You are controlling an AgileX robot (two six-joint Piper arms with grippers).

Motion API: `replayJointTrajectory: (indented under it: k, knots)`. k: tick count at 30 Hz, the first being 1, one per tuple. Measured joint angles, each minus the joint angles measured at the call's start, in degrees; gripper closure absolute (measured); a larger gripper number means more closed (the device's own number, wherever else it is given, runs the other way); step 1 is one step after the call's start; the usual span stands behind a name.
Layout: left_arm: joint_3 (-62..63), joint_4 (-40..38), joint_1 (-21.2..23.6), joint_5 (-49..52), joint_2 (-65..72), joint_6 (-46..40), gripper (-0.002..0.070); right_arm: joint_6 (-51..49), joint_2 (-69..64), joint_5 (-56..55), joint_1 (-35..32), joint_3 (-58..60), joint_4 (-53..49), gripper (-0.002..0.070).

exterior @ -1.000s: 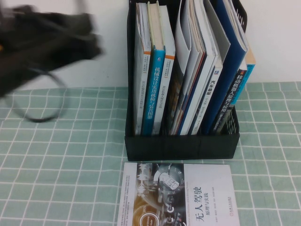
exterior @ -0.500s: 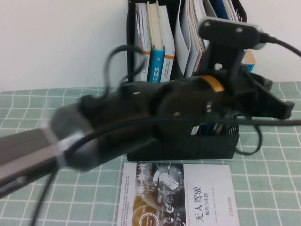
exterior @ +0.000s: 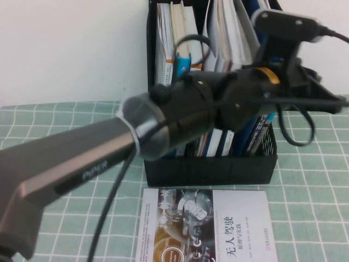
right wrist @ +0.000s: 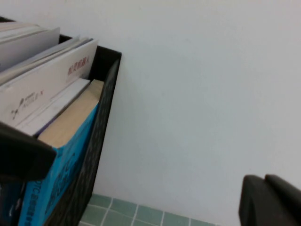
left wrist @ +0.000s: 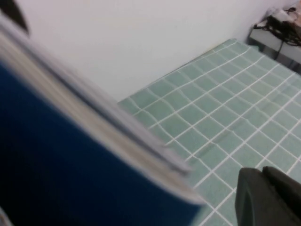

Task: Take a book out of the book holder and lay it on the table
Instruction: Hold the bookshelf

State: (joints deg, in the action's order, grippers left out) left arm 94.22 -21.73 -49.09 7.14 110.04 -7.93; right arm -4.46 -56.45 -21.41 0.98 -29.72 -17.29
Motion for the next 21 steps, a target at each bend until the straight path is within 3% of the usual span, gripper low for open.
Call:
replayJointTrajectory:
  k: [8,13,21]
  knots:
    - [0.34,3.21,4.92,11.50,0.25,5.40,0.0678,-0.39,0.00,-4.11,0.00,1.19,-2.34,0.0678]
    - [0.34,13.60,4.81,13.95,0.25,12.64,0.0678,-1.42,-1.05,-5.62,0.00,1.19,-5.76,0.0678]
    - [0.42,33.52,4.21,15.69,0.33,34.41,0.0678,-5.94,-6.78,-15.00,0.00,1.19,-17.44,0.0678]
